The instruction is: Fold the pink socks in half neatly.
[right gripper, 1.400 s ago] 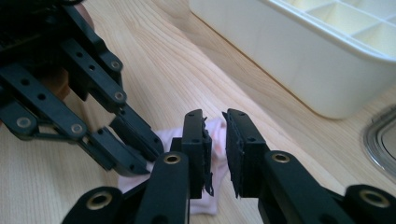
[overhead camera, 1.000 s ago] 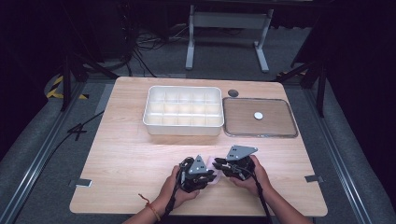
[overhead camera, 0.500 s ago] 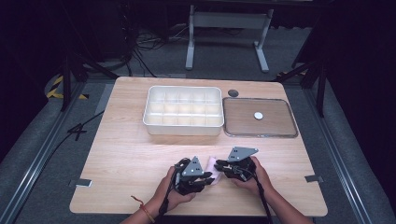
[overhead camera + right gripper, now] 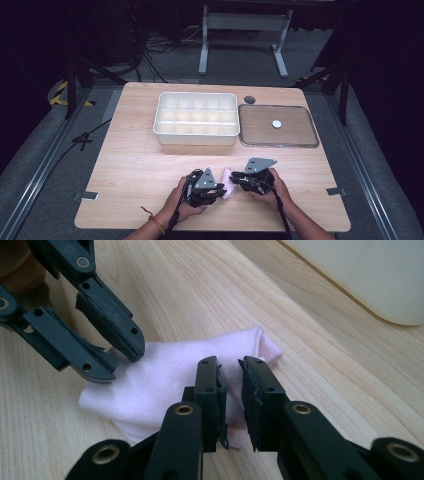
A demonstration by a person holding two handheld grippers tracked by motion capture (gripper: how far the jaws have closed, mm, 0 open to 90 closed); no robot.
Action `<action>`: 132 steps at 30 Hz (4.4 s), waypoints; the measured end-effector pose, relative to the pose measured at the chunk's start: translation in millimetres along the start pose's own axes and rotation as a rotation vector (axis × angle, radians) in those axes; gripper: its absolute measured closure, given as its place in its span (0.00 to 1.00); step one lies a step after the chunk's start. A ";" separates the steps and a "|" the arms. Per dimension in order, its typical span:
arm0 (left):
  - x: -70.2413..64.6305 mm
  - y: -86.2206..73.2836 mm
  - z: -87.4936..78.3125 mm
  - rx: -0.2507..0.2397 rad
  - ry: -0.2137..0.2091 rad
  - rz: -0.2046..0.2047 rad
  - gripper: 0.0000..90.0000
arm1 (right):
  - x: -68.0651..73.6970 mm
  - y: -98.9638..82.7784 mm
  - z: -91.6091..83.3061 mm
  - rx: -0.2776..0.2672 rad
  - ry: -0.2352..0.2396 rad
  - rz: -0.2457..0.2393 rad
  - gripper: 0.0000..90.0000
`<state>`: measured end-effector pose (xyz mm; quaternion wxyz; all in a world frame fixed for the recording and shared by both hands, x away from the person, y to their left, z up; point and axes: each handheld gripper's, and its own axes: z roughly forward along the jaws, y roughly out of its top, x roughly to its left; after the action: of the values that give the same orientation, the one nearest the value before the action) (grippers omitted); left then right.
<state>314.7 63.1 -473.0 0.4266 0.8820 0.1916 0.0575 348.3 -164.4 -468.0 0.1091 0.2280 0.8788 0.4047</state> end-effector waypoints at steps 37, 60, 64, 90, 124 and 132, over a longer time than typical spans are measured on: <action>-8.1 -1.3 3.5 0.016 0.044 0.056 0.85 | 15.5 6.0 -1.6 0.004 -0.004 -0.033 0.85; -16.3 3.8 7.4 0.012 -0.005 0.034 0.82 | 5.6 7.4 -19.9 -0.049 -0.018 0.048 0.74; -16.2 4.2 7.5 0.012 -0.010 0.038 0.81 | 10.5 8.8 -16.3 -0.042 -0.004 0.044 0.68; 14.2 -24.0 -76.6 0.141 0.148 0.024 0.37 | -12.6 -7.1 7.3 0.036 0.146 0.208 0.52; 59.1 -86.5 -96.6 0.122 0.250 -0.162 0.14 | -2.0 4.3 -1.5 0.047 0.137 0.088 0.80; 59.9 -86.0 -95.5 0.122 0.248 -0.164 0.13 | -2.3 6.1 -9.4 0.016 0.122 0.071 0.81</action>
<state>319.6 204.5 -483.1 0.3484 0.8740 0.3173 0.1190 348.6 -168.3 -457.2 0.0391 0.2349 0.8784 0.4145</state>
